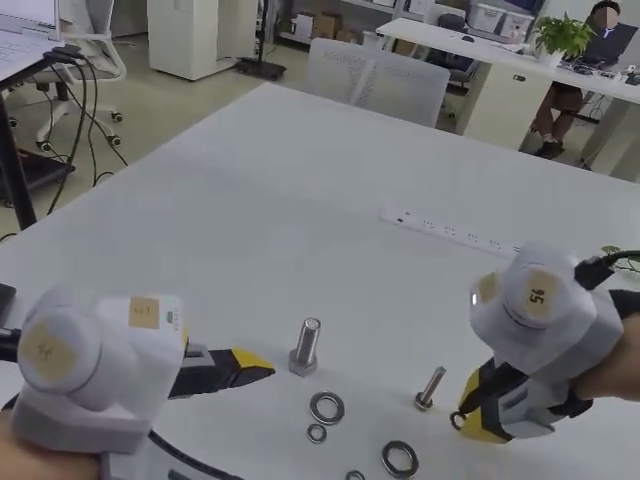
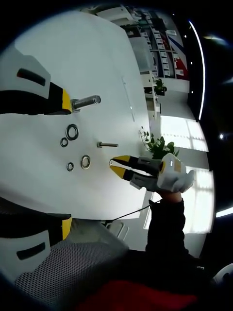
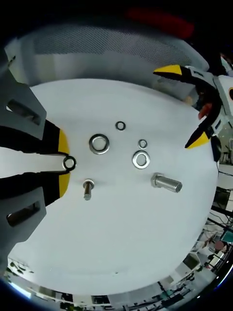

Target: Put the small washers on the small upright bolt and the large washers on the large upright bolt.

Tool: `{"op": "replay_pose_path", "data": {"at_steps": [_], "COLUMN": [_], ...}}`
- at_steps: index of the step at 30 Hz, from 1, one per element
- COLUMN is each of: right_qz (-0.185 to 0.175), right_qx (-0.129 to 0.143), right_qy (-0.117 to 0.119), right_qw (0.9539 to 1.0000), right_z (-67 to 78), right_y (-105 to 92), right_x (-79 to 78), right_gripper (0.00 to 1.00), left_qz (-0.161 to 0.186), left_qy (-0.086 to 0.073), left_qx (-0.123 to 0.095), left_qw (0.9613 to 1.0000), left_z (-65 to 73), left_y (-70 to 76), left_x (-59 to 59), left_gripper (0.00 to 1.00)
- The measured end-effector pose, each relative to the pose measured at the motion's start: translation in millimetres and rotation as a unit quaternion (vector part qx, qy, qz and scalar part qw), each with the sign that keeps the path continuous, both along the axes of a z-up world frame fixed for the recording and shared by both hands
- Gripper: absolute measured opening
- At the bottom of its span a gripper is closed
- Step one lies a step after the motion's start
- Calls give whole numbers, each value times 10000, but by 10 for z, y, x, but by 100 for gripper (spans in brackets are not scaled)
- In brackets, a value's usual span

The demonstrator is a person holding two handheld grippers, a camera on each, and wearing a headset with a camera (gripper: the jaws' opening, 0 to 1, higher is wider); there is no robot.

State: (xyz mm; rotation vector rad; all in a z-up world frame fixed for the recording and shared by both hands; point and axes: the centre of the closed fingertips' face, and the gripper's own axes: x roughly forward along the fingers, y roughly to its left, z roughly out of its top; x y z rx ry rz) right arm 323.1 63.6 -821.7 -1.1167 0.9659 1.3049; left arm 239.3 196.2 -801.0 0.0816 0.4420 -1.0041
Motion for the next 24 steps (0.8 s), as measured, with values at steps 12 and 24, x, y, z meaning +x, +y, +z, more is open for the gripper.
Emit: {"op": "replay_pose_path", "data": {"at_steps": [12, 24], "right_qz": [43, 135], "right_qx": [130, 238], "right_qy": [-293, -473], "right_qw": [9995, 9985], "right_z": [292, 450], "right_y": [37, 184], "right_x": [85, 198], "right_gripper": [14, 14], "left_qz": [20, 41], "left_qy": [-54, -85], "left_qx": [-31, -55], "left_qw": [10000, 9999], "left_z": [26, 42], "left_y": [4, 6], "left_x": [9, 13], "left_gripper": [83, 83]}}
